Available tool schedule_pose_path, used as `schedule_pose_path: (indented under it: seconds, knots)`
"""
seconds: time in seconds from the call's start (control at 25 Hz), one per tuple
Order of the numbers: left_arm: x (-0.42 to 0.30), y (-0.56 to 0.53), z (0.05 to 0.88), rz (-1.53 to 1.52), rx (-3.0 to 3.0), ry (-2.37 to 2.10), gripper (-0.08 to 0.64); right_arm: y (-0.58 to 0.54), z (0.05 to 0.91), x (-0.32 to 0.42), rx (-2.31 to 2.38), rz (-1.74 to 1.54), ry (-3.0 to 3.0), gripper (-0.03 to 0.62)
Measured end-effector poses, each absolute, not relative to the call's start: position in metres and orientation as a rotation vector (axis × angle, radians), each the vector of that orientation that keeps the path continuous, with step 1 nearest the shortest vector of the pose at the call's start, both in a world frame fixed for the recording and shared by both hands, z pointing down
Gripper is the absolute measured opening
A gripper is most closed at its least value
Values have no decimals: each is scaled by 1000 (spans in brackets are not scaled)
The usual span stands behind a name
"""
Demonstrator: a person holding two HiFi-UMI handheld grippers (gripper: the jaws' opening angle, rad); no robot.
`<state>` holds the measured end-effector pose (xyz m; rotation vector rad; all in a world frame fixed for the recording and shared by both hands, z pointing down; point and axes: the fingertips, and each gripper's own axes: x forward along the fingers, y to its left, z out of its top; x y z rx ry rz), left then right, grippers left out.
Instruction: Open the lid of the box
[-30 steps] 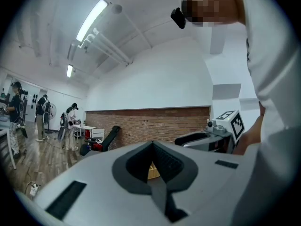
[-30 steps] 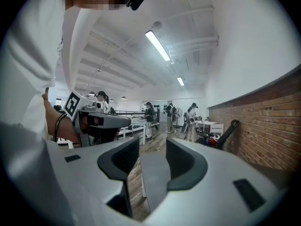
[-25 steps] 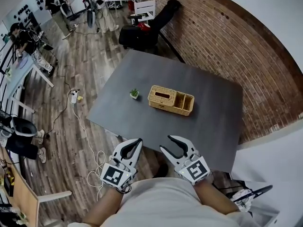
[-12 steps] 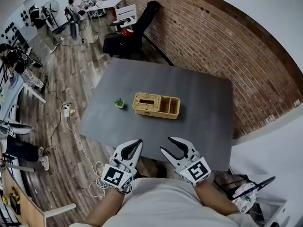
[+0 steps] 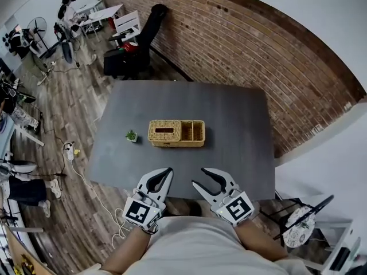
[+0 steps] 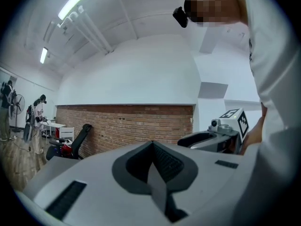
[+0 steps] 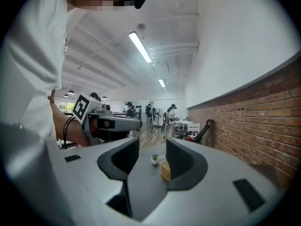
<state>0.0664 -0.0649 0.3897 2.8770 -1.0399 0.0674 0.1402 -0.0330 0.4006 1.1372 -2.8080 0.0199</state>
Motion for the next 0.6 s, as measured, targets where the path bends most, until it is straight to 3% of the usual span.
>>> schedule_pose_path:
  seconds: [0.6]
  knots:
    - [-12,-134,374,58,2982,-812,12,-95,392,57,1387,32,-2725,184]
